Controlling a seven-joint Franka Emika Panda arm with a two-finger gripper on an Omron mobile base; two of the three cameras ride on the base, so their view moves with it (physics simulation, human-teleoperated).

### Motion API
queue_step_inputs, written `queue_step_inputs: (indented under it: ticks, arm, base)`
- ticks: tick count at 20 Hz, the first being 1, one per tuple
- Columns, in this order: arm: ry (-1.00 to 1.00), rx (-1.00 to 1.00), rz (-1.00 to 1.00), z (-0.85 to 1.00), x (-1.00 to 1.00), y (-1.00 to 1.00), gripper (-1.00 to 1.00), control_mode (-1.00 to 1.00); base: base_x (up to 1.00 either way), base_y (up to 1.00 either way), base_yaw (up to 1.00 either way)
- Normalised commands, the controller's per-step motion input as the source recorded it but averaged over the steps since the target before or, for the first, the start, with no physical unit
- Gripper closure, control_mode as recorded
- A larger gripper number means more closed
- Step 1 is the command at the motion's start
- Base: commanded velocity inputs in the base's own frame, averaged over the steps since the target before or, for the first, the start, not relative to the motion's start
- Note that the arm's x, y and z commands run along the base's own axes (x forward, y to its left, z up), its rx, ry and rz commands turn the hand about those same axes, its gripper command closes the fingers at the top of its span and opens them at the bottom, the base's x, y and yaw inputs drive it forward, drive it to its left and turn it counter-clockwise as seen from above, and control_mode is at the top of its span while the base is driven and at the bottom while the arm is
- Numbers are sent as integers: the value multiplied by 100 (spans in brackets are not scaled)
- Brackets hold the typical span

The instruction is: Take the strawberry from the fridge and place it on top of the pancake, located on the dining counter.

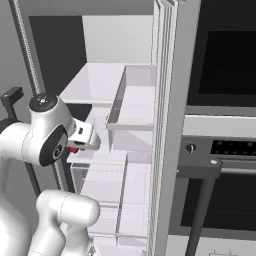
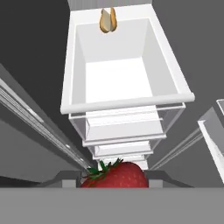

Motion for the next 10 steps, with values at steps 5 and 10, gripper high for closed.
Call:
queue_step_inputs:
  ticks: [5,10]
  arm:
    - [0,0,0,51,-47,0,100,-100]
    - [0,0,0,5,-20,0,100,-100]
  base:
    - [0,0,0]
    - [0,0,0]
